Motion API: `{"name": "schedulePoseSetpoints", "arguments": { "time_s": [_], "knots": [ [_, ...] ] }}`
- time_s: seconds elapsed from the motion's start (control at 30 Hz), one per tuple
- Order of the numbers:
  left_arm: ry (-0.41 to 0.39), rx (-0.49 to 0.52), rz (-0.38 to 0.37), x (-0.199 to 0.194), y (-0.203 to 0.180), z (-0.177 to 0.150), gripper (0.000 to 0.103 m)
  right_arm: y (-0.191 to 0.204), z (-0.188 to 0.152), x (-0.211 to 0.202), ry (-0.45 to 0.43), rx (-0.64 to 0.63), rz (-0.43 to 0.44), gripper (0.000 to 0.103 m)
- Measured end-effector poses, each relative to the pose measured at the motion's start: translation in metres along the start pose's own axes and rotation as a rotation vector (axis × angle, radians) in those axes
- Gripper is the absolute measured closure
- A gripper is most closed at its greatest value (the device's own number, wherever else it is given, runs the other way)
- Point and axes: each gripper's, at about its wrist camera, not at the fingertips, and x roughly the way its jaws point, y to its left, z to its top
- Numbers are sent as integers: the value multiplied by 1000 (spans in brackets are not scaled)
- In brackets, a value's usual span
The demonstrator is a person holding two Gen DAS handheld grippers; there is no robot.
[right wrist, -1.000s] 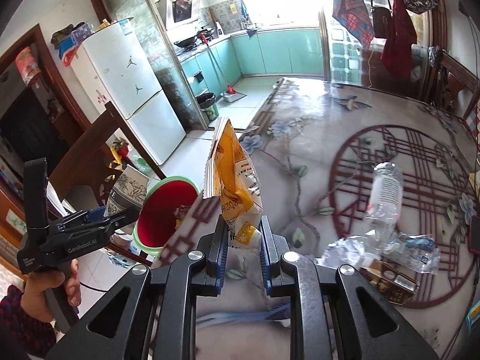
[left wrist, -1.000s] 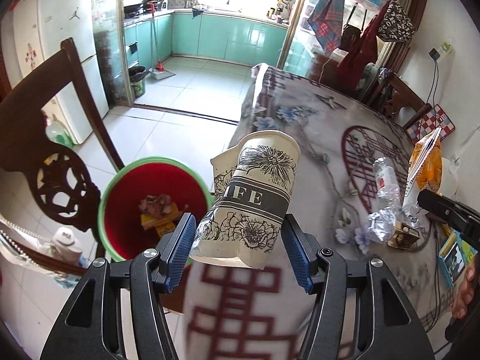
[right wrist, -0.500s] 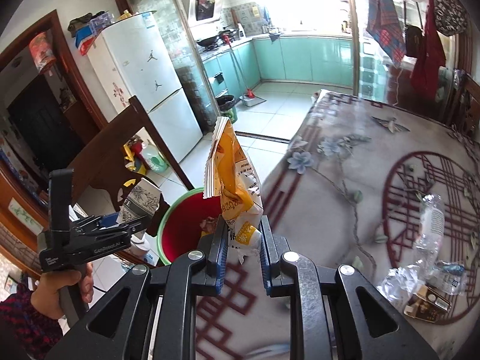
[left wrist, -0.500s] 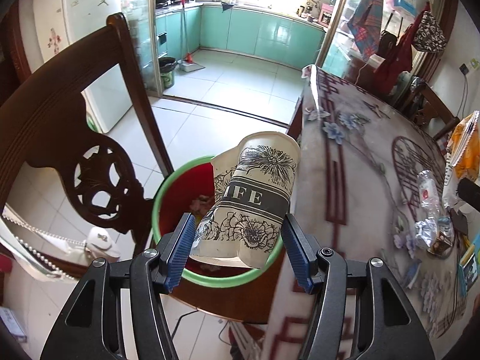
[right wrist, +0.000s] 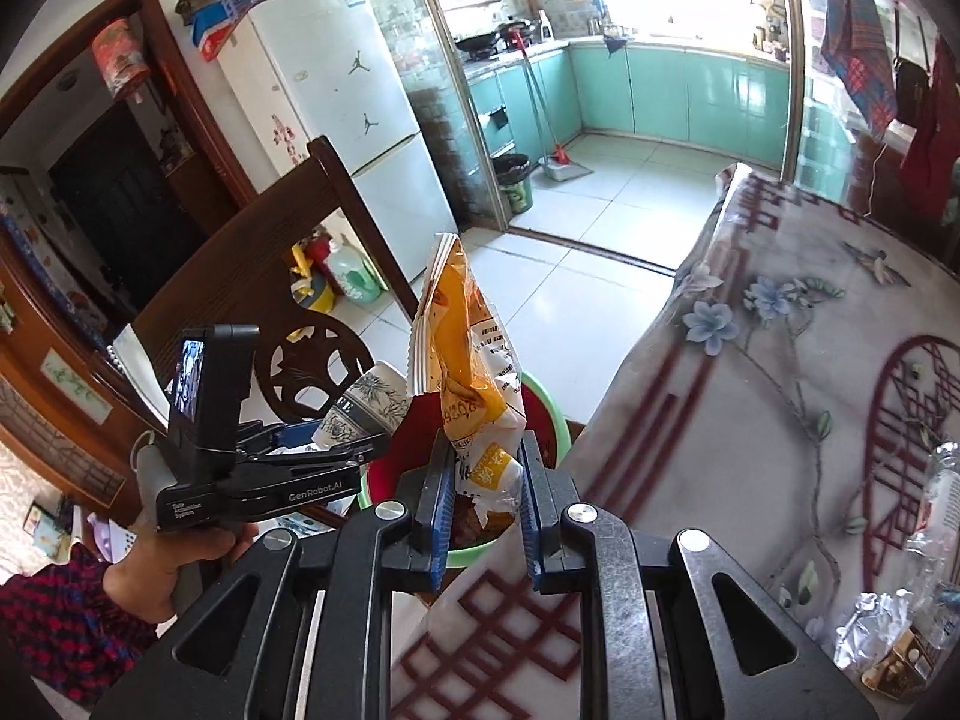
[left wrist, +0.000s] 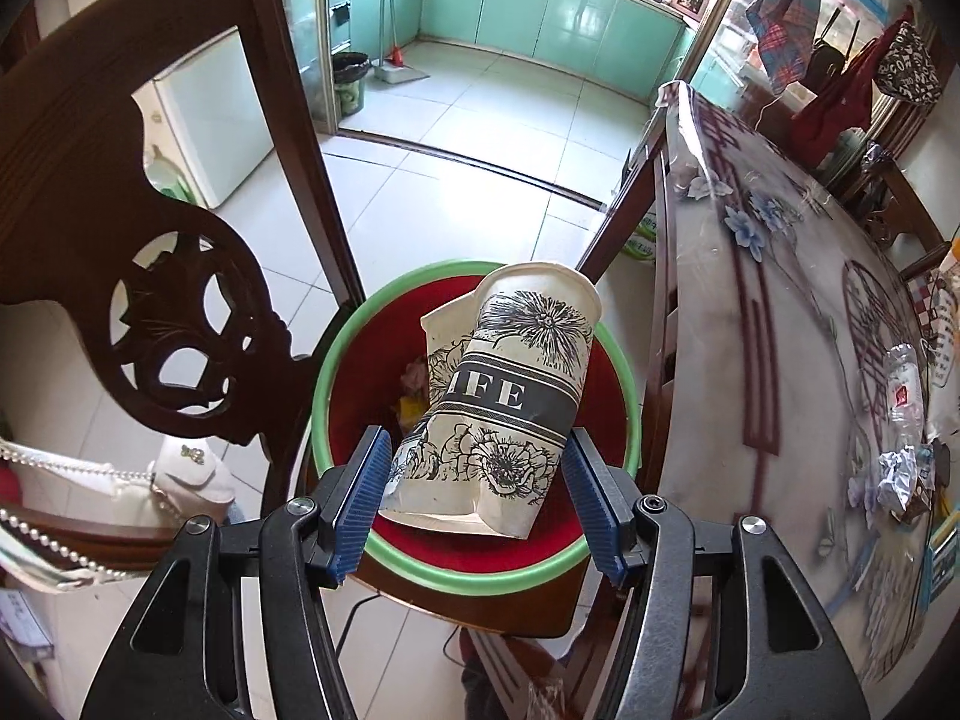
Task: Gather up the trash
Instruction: 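Carry the cup and snack bag over the red bin and open both tools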
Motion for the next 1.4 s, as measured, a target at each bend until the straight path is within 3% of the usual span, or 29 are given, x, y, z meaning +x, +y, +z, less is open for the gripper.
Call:
{"name": "schedulePoseSetpoints", "arguments": {
  "time_s": [0.63, 1.1, 1.17, 1.27, 1.4],
  "knots": [
    [77, -21, 4, 32, 7, 8, 45, 10, 5, 71, 104, -21, 31, 87],
    [87, -49, -14, 33, 13, 11, 45, 12, -5, 92, 134, -20, 52, 86],
    [76, -58, -7, 29, 14, 11, 43, 12, -5, 94, 134, -16, 57, 82],
    [29, -96, -1, 16, 21, 11, 37, 13, -5, 92, 119, -13, 67, 67],
    [-24, -118, 26, 2, 29, 13, 37, 17, -5, 90, 108, -20, 65, 58]
  ]
}}
